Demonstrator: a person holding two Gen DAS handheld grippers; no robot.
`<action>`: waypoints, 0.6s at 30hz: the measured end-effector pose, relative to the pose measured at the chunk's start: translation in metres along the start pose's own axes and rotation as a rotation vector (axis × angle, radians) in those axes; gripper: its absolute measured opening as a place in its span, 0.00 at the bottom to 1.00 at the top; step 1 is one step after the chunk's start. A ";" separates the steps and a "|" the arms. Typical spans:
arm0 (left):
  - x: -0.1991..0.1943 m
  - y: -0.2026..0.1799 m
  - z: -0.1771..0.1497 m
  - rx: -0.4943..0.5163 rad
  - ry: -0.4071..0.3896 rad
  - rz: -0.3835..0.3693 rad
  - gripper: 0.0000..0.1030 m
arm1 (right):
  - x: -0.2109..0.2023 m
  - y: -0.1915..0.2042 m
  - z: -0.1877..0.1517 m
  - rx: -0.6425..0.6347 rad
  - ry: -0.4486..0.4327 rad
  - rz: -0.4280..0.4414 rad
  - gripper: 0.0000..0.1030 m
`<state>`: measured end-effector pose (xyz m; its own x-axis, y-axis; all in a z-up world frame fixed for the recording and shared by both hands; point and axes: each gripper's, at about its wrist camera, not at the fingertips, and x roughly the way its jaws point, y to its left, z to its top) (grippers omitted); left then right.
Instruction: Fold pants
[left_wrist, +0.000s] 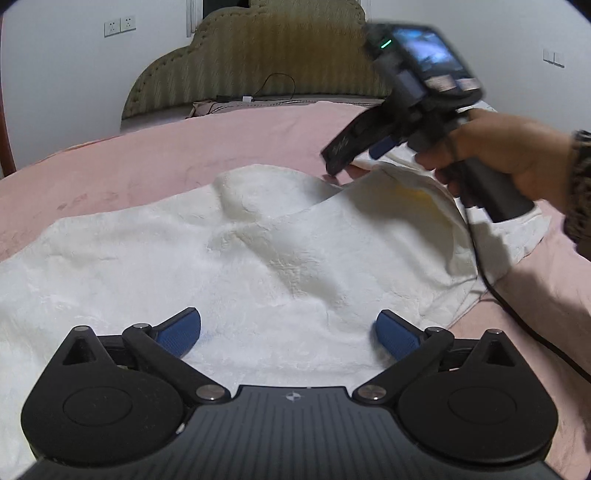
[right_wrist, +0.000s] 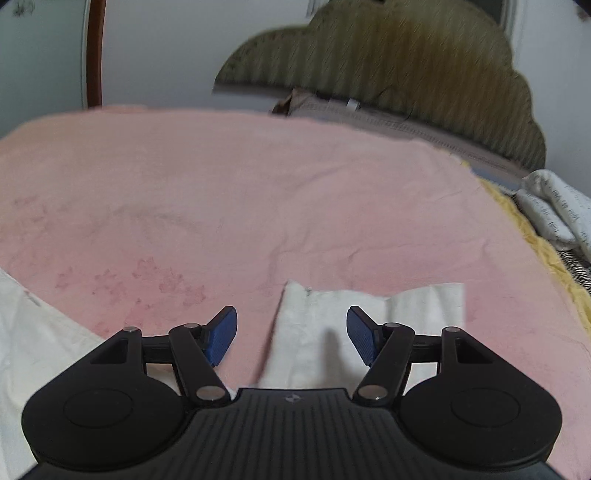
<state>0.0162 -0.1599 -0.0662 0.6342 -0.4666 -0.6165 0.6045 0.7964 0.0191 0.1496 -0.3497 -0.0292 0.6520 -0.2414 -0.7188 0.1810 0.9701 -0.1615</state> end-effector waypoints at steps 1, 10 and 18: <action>-0.001 -0.002 0.000 0.010 -0.002 0.008 1.00 | 0.008 0.003 0.001 -0.020 0.024 -0.022 0.63; -0.005 -0.003 0.000 0.008 -0.004 0.009 1.00 | -0.015 -0.040 -0.011 0.113 -0.081 -0.067 0.08; -0.021 -0.029 0.003 0.120 -0.077 0.048 0.98 | -0.100 -0.121 -0.059 0.459 -0.268 0.091 0.07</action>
<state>-0.0129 -0.1742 -0.0520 0.6963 -0.4605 -0.5506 0.6225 0.7692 0.1439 0.0191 -0.4416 0.0225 0.8346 -0.2126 -0.5083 0.3787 0.8915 0.2489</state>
